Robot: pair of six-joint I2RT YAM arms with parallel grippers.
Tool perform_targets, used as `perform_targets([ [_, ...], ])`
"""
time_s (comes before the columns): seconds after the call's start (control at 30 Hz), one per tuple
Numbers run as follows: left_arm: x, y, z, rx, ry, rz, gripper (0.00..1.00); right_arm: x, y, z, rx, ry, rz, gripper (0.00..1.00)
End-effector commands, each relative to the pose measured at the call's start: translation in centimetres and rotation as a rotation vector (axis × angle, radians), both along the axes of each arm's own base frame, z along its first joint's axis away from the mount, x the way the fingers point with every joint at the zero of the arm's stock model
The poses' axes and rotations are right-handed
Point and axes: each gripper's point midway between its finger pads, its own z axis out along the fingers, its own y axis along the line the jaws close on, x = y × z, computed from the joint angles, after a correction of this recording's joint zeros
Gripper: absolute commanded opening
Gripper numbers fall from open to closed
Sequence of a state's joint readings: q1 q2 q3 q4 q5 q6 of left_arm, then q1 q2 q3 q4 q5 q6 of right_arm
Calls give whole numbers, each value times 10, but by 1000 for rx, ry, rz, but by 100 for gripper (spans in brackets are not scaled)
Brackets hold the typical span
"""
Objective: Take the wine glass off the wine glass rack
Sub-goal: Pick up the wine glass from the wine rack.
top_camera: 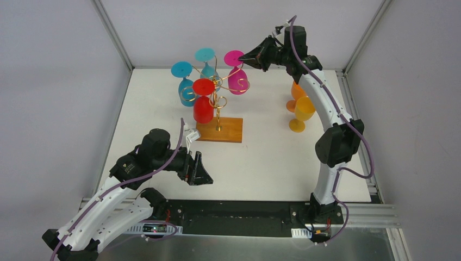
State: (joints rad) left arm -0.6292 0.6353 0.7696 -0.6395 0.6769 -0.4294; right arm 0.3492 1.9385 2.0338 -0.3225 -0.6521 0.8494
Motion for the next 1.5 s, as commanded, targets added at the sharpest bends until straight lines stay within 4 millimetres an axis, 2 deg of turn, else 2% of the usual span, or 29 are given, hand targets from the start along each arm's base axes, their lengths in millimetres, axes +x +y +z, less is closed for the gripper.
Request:
perform_targets([
  [0.0, 1, -1, -2, 3, -16, -12, 82, -15, -13, 43, 54, -85, -17, 0],
  [0.4, 2, -1, -3, 9, -11, -10, 82, -21, -18, 55, 84, -104, -22, 0],
  [0.87, 1, 0, -2, 5, -19, -6, 82, -40, -20, 62, 86, -116, 1, 0],
  [1.17, 1, 0, -1, 1, -24, -5, 82, -49, -7, 58, 79, -111, 37, 0],
  [1.47, 0, 1, 1, -6, -33, -5, 83, -53, 17, 62, 72, -114, 76, 0],
])
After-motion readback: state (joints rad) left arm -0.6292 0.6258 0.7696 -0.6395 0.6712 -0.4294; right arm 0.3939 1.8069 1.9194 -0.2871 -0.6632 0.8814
